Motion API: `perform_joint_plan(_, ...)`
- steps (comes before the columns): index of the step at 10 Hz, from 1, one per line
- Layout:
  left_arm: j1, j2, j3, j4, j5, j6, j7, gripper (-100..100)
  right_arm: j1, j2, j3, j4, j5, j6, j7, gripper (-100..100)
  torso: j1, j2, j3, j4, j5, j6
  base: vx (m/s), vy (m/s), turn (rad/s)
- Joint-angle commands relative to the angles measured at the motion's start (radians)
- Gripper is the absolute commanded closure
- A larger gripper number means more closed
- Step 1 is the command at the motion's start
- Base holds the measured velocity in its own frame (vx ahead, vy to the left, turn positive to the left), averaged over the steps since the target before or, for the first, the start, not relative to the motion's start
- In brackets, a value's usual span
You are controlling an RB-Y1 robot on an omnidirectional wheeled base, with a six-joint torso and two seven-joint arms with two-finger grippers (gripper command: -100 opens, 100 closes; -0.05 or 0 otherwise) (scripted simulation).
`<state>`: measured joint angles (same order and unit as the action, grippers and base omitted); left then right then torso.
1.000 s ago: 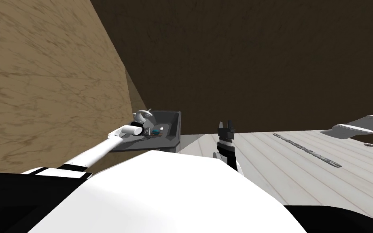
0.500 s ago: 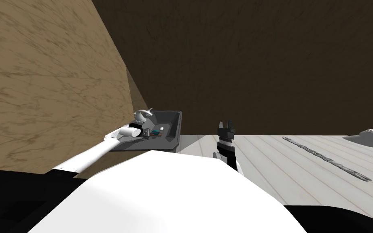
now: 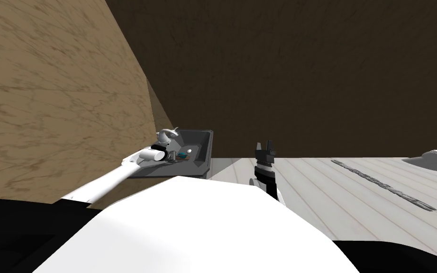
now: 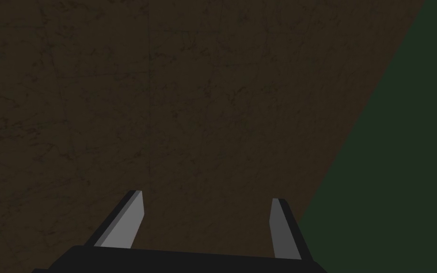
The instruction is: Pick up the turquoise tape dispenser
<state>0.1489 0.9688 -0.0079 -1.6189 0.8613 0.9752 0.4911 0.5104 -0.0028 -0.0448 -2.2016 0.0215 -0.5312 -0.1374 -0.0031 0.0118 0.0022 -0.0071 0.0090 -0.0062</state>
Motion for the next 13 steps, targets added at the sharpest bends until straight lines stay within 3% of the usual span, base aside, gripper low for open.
perform_joint_plan(1, 0.0, -0.002, -0.003, 0.001, 0.001, 0.002, 0.0, -100, 0.0, 0.0, 0.0, 0.0, 0.0, 0.0, 0.0, 0, 0.0, 0.0, 0.0, 0.0, 0.0, 0.0, -0.005, 0.006, -0.019)
perform_joint_plan(2, 0.0, -0.002, -0.003, 0.001, 0.001, 0.002, 0.0, -100, 0.0, 0.0, 0.0, 0.0, 0.0, 0.0, 0.0, 0, 0.0, 0.0, 0.0, 0.0, 0.001, 0.0, 0.0, 0.0, 0.0)
perform_joint_plan(3, -0.021, -0.013, 0.002, 0.047, -0.01, -0.004, 0.0, -100, 0.0, 0.0, 0.0, 0.0, 0.0, 0.0, 0.0, 0, 0.0, 0.0, 0.0, -0.001, 0.001, 0.0, -0.046, 0.019, -0.207)
perform_joint_plan(11, -0.102, -0.061, 0.017, 0.229, -0.053, -0.02, 0.005, -100, 0.0, 0.0, 0.0, 0.0, 0.0, 0.0, 0.0, 0, 0.001, 0.005, 0.002, 0.0, 0.002, 0.0, -0.075, 0.018, -0.178)
perform_joint_plan(12, -0.095, -0.058, 0.015, 0.214, -0.05, -0.019, 0.005, -100, 0.0, 0.0, 0.0, 0.0, 0.0, 0.0, 0.0, 0, 0.001, 0.004, 0.002, 0.0, 0.002, 0.0, -0.028, 0.008, -0.029)
perform_joint_plan(13, -0.096, -0.058, 0.015, 0.217, -0.05, -0.02, 0.004, 100, 0.0, 0.0, 0.0, 0.0, 0.0, 0.0, 0.0, 0, 0.001, 0.003, 0.001, 0.0, 0.002, -0.001, -0.005, 0.001, 0.005)
